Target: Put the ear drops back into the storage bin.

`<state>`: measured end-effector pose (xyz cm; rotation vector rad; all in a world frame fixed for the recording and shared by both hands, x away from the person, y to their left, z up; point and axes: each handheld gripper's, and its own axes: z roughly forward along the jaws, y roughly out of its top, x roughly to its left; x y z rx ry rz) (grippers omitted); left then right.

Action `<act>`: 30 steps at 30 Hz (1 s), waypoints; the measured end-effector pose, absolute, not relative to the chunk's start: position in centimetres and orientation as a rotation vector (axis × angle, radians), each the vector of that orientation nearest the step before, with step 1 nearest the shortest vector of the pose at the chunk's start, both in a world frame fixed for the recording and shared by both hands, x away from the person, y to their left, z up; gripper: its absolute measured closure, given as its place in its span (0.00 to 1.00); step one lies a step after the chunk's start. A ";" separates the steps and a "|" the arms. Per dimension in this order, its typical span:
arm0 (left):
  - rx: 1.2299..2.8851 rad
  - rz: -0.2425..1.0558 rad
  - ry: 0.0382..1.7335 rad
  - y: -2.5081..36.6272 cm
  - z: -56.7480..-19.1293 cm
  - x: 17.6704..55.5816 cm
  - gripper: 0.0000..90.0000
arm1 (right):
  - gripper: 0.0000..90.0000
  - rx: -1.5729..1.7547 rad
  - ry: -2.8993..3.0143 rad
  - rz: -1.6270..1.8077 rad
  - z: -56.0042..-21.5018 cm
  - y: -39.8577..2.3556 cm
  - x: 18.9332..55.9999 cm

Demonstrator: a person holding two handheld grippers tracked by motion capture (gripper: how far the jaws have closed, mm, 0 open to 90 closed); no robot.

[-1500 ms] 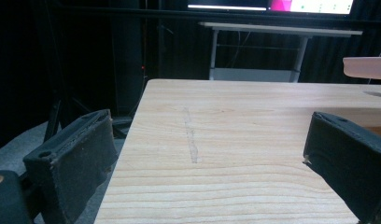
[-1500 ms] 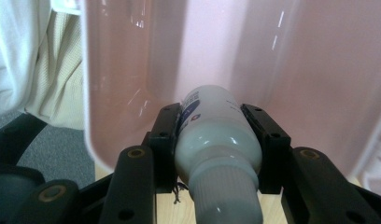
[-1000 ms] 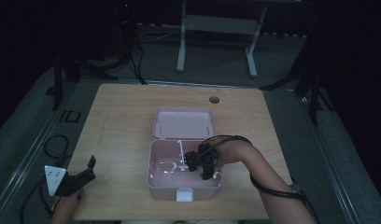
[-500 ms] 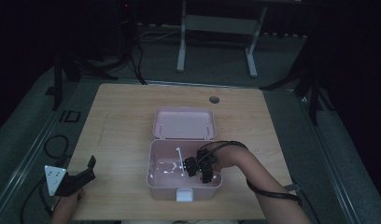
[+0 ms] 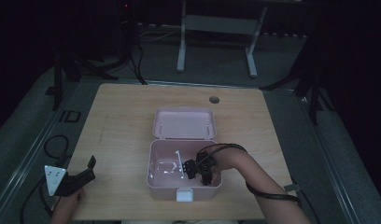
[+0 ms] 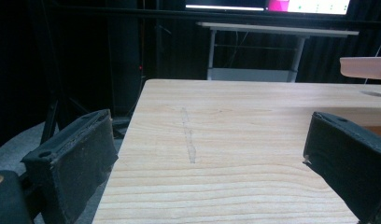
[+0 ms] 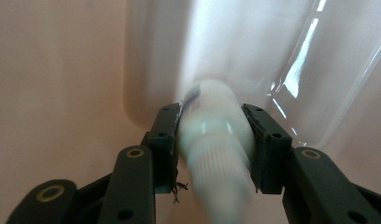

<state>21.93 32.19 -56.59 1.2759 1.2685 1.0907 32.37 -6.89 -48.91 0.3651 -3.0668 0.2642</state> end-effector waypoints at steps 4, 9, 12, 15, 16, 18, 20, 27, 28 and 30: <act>1.275 1.090 1.270 32.2 -56.6 21.9 0.03 | 0.64 0.360 -3.059 0.238 -48.6 -6.9 32.4; 1.274 1.090 1.272 32.2 -56.6 22.0 0.03 | 0.63 0.353 -3.071 0.216 -47.7 -7.1 32.4; 1.274 1.090 1.273 32.2 -56.6 22.0 0.03 | 0.62 0.338 -3.094 0.182 -46.3 -7.3 32.5; 1.274 1.090 1.273 32.2 -56.6 22.0 0.03 | 0.60 0.337 -3.108 0.154 -45.2 -7.4 32.5; 1.274 1.090 1.273 32.2 -56.6 22.0 0.03 | 0.60 0.337 -3.108 0.154 -45.2 -7.4 32.5; 1.274 1.090 1.273 32.2 -56.6 22.0 0.03 | 0.57 0.329 -3.121 0.135 -44.6 -7.4 32.5; 1.273 1.089 1.274 32.2 -56.6 22.0 0.03 | 0.53 0.321 -3.137 0.111 -43.7 -7.5 32.6; 1.274 1.091 1.274 32.2 -56.6 22.0 0.03 | 0.46 0.270 -3.183 0.031 -41.7 -8.3 32.6; 1.273 1.090 1.275 32.2 -56.6 22.0 0.03 | 0.46 0.270 -3.183 0.031 -41.7 -8.3 32.6; 1.272 1.089 1.275 32.2 -56.6 22.0 0.03 | 0.43 0.258 -3.197 0.001 -41.0 -8.6 32.6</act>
